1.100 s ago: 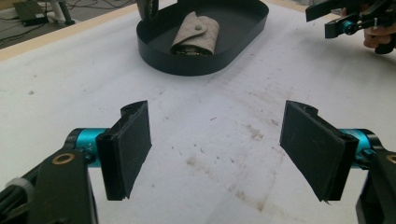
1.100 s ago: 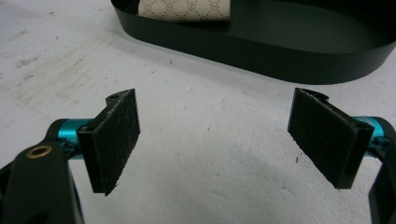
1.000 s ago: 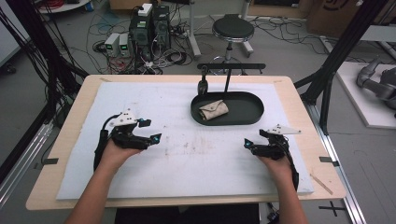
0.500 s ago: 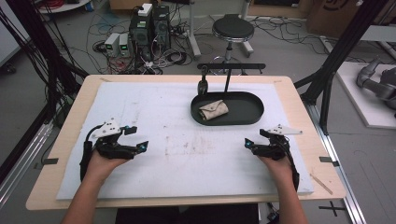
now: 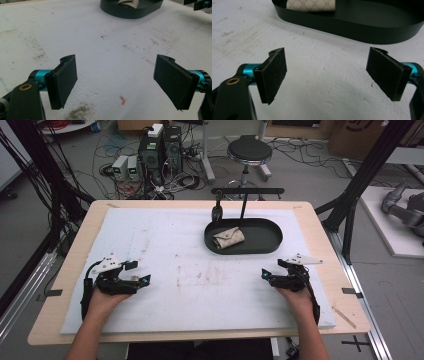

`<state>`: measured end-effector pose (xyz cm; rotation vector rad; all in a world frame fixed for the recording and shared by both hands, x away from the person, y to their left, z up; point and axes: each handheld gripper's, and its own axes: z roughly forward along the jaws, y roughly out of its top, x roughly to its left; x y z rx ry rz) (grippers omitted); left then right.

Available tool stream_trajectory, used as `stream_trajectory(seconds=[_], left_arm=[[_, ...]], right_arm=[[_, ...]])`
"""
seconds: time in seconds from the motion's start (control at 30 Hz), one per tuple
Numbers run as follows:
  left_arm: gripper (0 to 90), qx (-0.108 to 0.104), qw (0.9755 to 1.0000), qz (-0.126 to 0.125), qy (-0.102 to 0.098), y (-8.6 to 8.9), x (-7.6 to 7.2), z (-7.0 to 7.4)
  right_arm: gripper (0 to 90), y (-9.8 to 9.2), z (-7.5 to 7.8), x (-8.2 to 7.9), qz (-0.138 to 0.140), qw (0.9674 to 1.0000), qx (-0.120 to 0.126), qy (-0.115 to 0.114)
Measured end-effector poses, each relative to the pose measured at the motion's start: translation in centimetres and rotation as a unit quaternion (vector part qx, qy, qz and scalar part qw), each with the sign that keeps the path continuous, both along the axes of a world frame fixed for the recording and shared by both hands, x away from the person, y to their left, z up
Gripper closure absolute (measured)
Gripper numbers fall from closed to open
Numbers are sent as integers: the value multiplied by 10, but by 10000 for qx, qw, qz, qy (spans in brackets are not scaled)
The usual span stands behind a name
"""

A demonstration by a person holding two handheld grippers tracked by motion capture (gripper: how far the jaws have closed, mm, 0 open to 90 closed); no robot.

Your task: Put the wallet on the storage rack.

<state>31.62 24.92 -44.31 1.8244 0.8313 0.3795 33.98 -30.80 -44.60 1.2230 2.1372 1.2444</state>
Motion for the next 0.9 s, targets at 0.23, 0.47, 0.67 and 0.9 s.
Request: stream_trajectory(seconds=[0.23, 0.47, 0.67, 0.9], left_arm=[[190, -2, 10000, -31, -23, -2, -1, -2], [190, 46, 10000, -4, -35, -3, -1, -1], [190, 111, 9999, -47, -21, -7, -1, -2], [191, 164, 9998, -77, -15, -9, -1, -2]], right_arm=[[173, 1, 0, -1, -29, 10000, -48, 5], [173, 1, -1, 1, -11, 10000, -78, 47], [172, 1, -2, 1, -2, 9999, -90, 66], [173, 1, -1, 1, -22, 9999, -102, 30]])
